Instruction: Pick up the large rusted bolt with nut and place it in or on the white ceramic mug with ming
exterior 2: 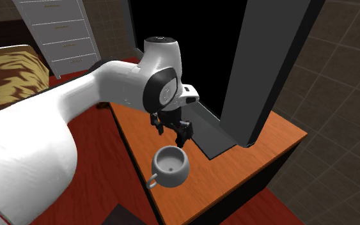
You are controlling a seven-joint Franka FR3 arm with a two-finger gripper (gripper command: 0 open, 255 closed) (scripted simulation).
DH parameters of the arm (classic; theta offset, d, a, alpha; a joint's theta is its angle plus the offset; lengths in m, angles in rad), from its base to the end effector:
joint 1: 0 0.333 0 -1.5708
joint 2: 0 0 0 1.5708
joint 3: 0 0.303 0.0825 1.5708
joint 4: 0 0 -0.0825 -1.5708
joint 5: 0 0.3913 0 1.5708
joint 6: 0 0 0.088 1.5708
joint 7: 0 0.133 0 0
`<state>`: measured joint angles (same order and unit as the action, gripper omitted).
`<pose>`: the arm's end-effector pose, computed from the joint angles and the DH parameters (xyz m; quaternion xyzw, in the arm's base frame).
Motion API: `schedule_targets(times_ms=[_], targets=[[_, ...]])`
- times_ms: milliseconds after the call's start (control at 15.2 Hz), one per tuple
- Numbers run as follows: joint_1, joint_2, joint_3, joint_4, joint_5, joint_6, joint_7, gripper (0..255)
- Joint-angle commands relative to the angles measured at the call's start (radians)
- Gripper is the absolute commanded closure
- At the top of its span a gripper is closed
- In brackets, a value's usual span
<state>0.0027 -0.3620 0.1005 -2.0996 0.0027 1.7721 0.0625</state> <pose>0.4594 0.0520 0.5312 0.9996 0.0172 0.0177 0.0151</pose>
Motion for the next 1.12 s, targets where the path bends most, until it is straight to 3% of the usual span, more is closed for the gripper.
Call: schedule_targets(times_ms=[0, 528, 1056], targets=[[0.001, 0.085, 0.009, 0.056, 0.002, 0.022, 0.014, 0], [0.015, 0.408, 0.036, 0.334, -0.005, 0.039, 0.066, 0], [0.016, 0.417, 0.036, 0.244, -0.007, 0.139, 0.067, 0]])
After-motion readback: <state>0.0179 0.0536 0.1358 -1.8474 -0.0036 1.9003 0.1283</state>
